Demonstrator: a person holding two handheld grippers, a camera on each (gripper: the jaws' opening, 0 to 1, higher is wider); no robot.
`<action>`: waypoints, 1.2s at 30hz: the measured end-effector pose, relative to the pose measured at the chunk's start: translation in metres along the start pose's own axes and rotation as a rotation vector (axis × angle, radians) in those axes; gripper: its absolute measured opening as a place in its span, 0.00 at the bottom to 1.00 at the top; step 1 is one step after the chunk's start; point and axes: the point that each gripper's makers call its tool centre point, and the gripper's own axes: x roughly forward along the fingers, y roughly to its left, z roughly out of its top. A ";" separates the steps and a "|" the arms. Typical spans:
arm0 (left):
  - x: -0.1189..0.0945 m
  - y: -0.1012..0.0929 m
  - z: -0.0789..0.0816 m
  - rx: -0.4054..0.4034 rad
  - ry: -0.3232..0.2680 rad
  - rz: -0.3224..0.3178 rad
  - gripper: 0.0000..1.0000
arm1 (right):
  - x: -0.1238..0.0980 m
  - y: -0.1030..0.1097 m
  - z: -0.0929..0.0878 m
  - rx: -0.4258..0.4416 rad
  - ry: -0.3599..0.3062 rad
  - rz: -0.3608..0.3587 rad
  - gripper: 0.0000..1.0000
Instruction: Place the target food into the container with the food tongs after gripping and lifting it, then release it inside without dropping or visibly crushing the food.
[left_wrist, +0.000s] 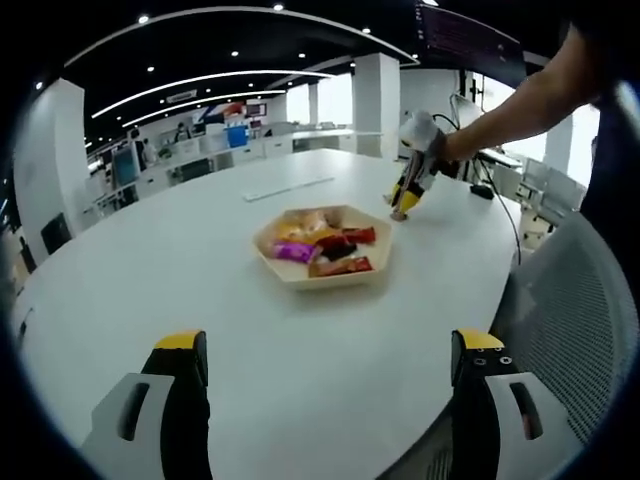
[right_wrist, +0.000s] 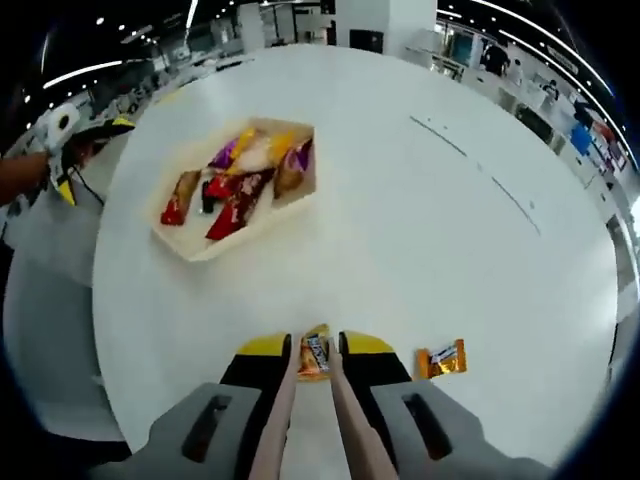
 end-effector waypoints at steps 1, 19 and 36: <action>0.001 -0.001 -0.002 0.001 0.008 -0.007 0.99 | 0.000 0.001 0.000 -0.017 0.015 -0.004 0.18; -0.005 -0.005 0.016 0.024 -0.076 -0.025 0.99 | -0.036 -0.005 0.042 -0.010 0.021 -0.026 0.19; -0.006 -0.007 0.021 0.034 -0.101 -0.022 0.99 | -0.073 -0.013 0.078 -0.060 0.017 -0.052 0.20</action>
